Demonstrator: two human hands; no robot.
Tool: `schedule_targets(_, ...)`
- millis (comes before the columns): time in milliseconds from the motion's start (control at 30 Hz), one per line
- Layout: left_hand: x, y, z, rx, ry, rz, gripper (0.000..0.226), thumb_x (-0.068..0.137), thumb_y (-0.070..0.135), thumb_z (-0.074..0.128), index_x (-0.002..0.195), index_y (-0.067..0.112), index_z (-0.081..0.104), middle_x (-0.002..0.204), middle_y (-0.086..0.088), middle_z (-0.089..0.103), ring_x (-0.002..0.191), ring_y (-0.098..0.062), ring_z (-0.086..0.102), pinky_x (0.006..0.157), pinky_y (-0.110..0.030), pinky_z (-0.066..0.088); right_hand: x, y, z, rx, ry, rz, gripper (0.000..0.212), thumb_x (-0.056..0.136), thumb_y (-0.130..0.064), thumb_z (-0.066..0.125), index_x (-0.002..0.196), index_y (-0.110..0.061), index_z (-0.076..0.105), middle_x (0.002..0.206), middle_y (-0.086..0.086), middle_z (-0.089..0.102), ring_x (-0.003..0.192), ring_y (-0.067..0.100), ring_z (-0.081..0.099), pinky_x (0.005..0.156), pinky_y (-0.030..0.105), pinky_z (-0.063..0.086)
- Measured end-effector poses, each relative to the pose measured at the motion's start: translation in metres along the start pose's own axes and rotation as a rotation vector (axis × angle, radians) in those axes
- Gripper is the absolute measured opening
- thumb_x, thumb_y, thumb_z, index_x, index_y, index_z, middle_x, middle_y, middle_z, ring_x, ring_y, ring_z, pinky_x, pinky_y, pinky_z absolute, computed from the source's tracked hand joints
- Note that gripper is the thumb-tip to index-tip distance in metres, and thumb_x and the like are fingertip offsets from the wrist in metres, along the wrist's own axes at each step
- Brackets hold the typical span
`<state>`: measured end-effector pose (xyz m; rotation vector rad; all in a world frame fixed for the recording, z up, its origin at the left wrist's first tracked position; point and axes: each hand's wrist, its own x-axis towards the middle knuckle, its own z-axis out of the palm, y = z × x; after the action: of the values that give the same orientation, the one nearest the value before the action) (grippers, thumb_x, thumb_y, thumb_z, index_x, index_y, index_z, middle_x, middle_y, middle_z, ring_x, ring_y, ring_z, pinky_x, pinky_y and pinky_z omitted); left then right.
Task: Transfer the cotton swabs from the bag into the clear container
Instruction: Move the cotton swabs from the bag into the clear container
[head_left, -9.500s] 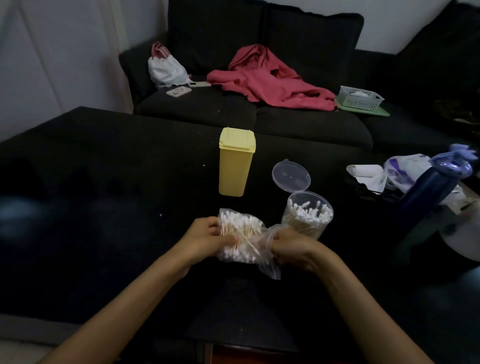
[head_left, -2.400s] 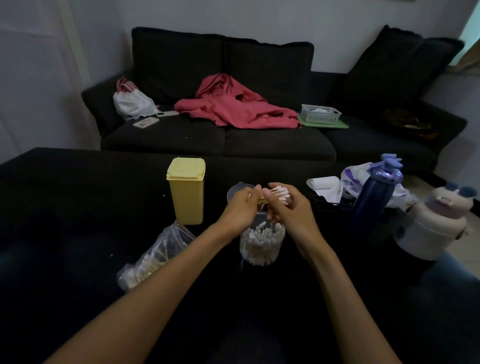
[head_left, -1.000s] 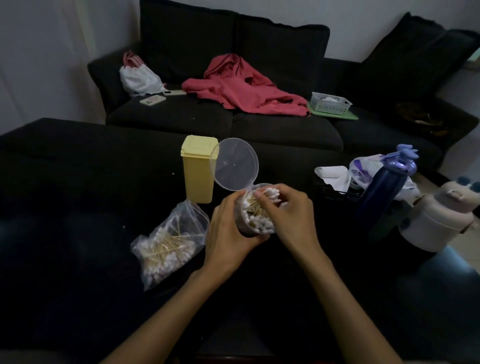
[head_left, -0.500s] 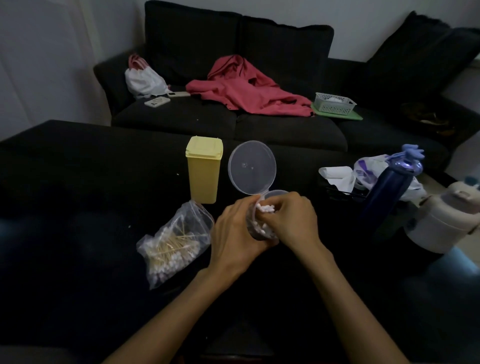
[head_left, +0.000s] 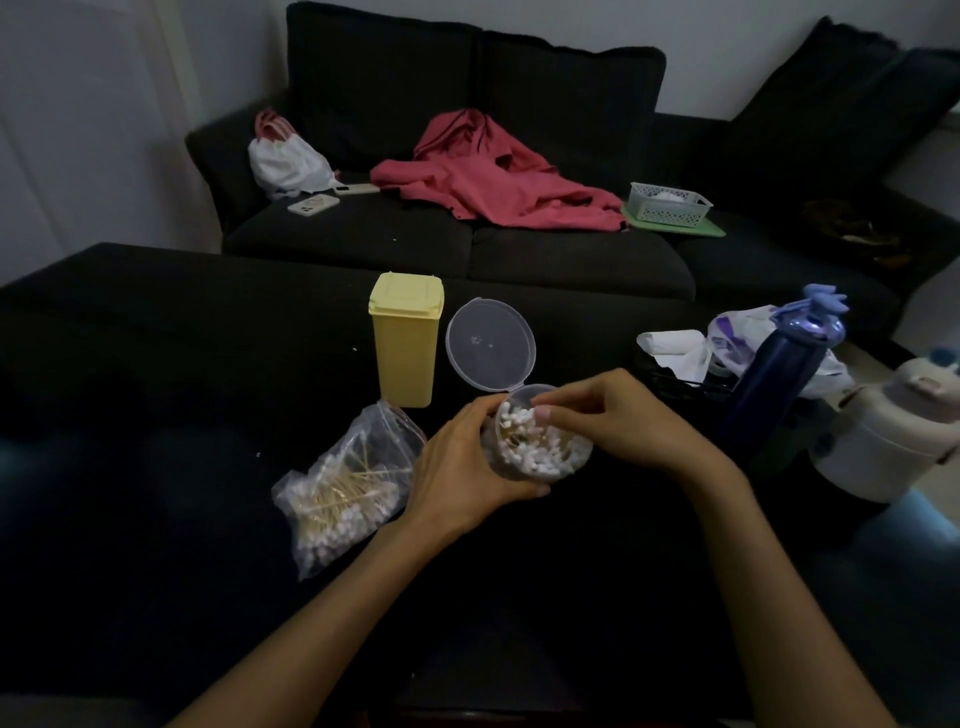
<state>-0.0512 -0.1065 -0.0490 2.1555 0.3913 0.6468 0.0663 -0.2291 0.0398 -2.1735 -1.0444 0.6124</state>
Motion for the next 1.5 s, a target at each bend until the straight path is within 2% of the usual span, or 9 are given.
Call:
schedule_targets(167,0.006,0.006,0.001,-0.029,-0.054,-0.032,0.084,0.054,0.048,0.087,0.126,0.039,0.046,0.109,0.021,0.061,0.099,0.009,0.056,0.077,-0.005,0.04,0.003,0.003,0.021,-0.02,0.141,-0.036,0.018,0.08,-0.022,0.072,0.098,-0.021,0.074,0.104,0.0,0.071,0.1,0.01,0.062,0.092,0.03,0.051)
schedule_targets(400,0.024,-0.002,0.003,-0.013,-0.203,-0.15,0.086,0.048,0.047,0.089,0.124,0.036,0.05,0.11,0.016,0.065,0.101,0.001,0.06,0.091,-0.029,0.051,0.013,0.011,0.019,-0.164,0.121,-0.021,0.021,0.083,-0.025,0.068,0.103,-0.028,0.07,0.106,-0.006,0.068,0.1,0.006,0.059,0.089,0.03,0.051)
schedule_targets(667,0.052,-0.004,0.02,0.013,-0.275,-0.269,0.069,0.048,0.031,0.092,0.107,0.036,0.055,0.114,0.008,0.065,0.109,-0.013,0.059,0.099,-0.039,0.048,0.015,0.053,0.009,-0.003,0.416,0.145,0.017,0.086,-0.022,0.065,0.101,-0.028,0.07,0.101,-0.006,0.07,0.094,0.008,0.063,0.087,0.029,0.051)
schedule_targets(833,0.053,0.002,0.018,0.031,-0.356,-0.288,0.088,0.05,0.027,0.092,0.126,0.023,0.047,0.125,0.005,0.058,0.117,-0.015,0.053,0.103,-0.041,0.044,0.019,0.059,0.015,-0.027,0.474,0.113,0.02,0.085,-0.015,0.065,0.098,-0.029,0.071,0.095,-0.005,0.07,0.086,0.009,0.063,0.083,0.029,0.052)
schedule_targets(1033,0.016,0.008,-0.047,0.169,-0.151,-0.203,0.04,0.08,0.021,0.073,0.118,0.026,0.061,0.112,0.008,0.067,0.099,-0.004,0.062,0.09,-0.029,0.051,0.013,0.037,0.027,-0.063,0.552,-0.018,0.016,0.088,-0.022,0.062,0.098,-0.031,0.07,0.093,-0.009,0.069,0.084,0.007,0.062,0.076,0.03,0.054)
schedule_targets(1167,-0.018,-0.004,-0.1,0.352,0.088,-0.217,0.017,0.086,0.03,0.066,0.097,0.04,0.06,0.086,0.021,0.061,0.085,0.002,0.059,0.074,-0.028,0.053,0.012,0.009,0.056,-0.057,0.422,-0.108,0.016,0.09,-0.025,0.06,0.104,-0.028,0.068,0.096,-0.01,0.066,0.081,0.001,0.06,0.067,0.018,0.051)
schedule_targets(1233,-0.03,-0.016,-0.121,0.458,0.161,-0.274,0.012,0.085,0.035,0.066,0.094,0.039,0.058,0.081,0.021,0.057,0.083,-0.001,0.06,0.069,-0.029,0.053,0.013,-0.003,0.079,-0.06,0.35,-0.199,0.02,0.092,-0.027,0.057,0.109,-0.025,0.067,0.102,-0.01,0.067,0.088,-0.003,0.059,0.079,0.019,0.052)
schedule_targets(1400,-0.037,-0.044,-0.161,0.721,-0.032,-0.625,0.035,0.086,0.062,0.049,0.09,0.029,0.062,0.088,0.006,0.061,0.089,-0.022,0.062,0.073,-0.03,0.048,0.013,-0.013,0.13,-0.169,0.14,-0.397,0.05,0.09,-0.042,0.055,0.136,-0.022,0.046,0.129,-0.009,0.048,0.118,-0.006,0.031,0.1,0.014,0.027)
schedule_targets(1500,-0.042,-0.052,-0.152,0.707,-0.239,-0.771,0.064,0.086,0.072,0.031,0.076,0.018,0.063,0.07,0.004,0.064,0.069,-0.015,0.062,0.068,-0.027,0.048,0.019,-0.012,0.139,-0.176,0.144,-0.393,0.034,0.088,-0.033,0.062,0.12,-0.02,0.06,0.112,-0.008,0.06,0.105,0.001,0.049,0.091,0.019,0.042)
